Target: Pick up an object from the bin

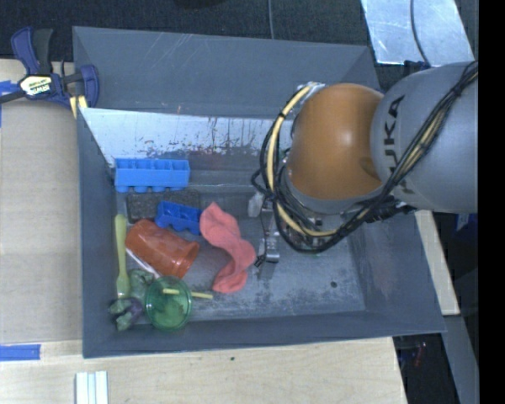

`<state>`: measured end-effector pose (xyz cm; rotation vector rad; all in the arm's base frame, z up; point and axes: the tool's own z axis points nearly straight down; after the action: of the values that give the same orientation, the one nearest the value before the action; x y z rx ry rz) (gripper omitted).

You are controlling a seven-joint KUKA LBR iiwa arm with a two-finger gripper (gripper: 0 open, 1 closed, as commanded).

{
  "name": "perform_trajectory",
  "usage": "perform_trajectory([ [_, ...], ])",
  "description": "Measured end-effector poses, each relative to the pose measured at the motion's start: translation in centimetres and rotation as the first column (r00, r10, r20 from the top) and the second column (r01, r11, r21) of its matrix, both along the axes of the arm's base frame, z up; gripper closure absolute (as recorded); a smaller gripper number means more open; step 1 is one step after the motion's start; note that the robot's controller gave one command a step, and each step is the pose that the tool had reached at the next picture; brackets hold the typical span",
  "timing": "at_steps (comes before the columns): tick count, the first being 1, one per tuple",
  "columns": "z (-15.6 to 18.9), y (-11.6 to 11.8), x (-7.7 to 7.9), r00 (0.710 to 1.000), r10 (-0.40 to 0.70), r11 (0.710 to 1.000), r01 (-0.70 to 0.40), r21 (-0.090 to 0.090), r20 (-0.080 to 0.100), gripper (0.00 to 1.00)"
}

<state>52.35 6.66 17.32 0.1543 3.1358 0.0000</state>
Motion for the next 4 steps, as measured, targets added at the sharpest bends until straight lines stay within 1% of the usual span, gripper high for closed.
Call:
perform_trajectory([
  [1,3.1,3.7,-3.2,0.997,-0.076,0.997,0.076,0.000,0.007,0.00],
  [2,-2.5,3.1,-2.4,1.000,-0.002,1.000,0.002,0.000,0.006,0.00],
  [3,-7.6,1.5,-1.4,1.000,0.011,1.000,-0.011,0.000,0.013,0.00],
  [4,-10.1,4.3,7.0,0.962,0.274,0.962,-0.274,-0.003,0.013,1.00],
])
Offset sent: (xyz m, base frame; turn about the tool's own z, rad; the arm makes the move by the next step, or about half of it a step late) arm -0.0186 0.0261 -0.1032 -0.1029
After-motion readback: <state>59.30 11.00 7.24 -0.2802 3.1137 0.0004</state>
